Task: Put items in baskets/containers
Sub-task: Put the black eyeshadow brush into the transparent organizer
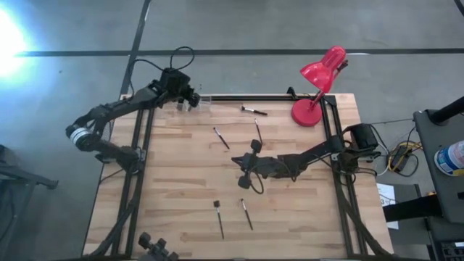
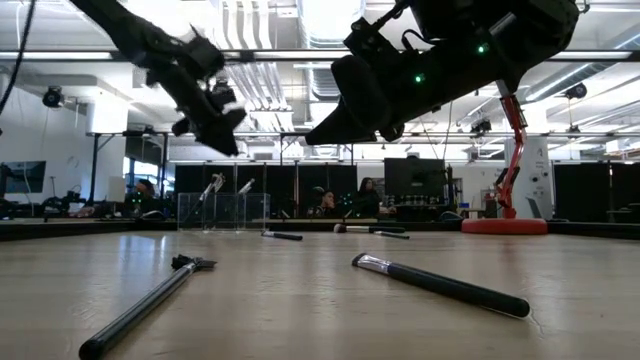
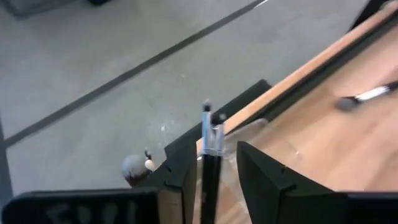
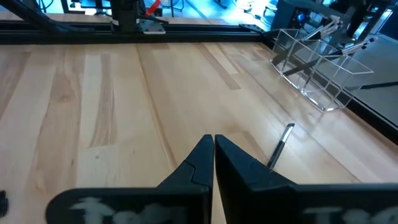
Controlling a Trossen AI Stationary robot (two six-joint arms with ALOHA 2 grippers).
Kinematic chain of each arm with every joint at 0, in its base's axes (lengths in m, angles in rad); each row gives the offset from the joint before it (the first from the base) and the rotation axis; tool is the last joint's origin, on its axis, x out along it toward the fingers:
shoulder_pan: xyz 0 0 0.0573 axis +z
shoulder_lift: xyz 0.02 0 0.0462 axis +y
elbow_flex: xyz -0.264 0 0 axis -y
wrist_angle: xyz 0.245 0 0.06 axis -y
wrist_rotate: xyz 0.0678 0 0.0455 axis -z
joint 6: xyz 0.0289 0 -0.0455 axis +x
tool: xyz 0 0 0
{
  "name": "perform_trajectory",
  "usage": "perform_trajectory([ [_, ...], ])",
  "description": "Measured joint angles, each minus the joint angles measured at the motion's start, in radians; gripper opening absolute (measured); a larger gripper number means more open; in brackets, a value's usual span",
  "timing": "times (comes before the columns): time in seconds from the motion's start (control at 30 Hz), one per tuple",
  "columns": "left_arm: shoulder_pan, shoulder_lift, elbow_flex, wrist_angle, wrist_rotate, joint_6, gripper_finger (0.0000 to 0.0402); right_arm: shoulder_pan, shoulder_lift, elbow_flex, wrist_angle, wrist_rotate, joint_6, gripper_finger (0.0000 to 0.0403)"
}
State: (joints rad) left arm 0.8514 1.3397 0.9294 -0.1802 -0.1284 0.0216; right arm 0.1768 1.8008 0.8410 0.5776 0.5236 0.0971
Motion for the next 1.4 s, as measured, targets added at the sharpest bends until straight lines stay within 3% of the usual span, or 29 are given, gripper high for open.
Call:
perform_trajectory([
  [0.13,-0.060,-0.111,-0.049,-0.014,0.000,0.001,0.0077,0.000,-0.007,0.000,-0.053,0.000,-0.005,0.0008],
  [0.27,-0.168,-0.239,-0.177,0.079,0.003,-0.004,0.0032,0.000,-0.047,0.000,-0.141,0.000,0.010,0.0008],
  [0.37,-0.270,-0.328,-0.310,0.229,0.004,-0.037,0.0005,0.000,-0.075,0.000,-0.186,0.003,0.030,0.0008],
  [0.5,-0.409,-0.402,-0.519,0.507,0.008,-0.111,0.0002,-0.004,-0.101,-0.006,-0.259,0.030,0.060,0.0008],
  [0.63,-0.535,-0.408,-0.696,0.800,0.008,-0.151,0.0001,-0.052,-0.106,-0.022,-0.400,0.058,0.191,0.0008],
  [0.73,-0.587,-0.402,-0.759,0.939,0.009,-0.135,0.0000,-0.124,-0.104,-0.040,-0.465,0.033,0.305,0.0008],
  [0.97,-0.640,-0.402,-0.806,0.959,0.060,-0.171,0.0000,-0.299,-0.097,-0.056,-0.495,-0.028,0.402,0.0020],
  [1.1,-0.643,-0.402,-0.831,0.968,0.061,-0.170,0.0000,-0.404,-0.088,-0.038,-0.494,-0.125,0.428,0.0053],
  [1.4,-0.643,-0.400,-0.865,0.977,0.058,-0.161,0.0000,-0.536,-0.078,-0.008,-0.543,-0.171,0.420,0.0128],
])
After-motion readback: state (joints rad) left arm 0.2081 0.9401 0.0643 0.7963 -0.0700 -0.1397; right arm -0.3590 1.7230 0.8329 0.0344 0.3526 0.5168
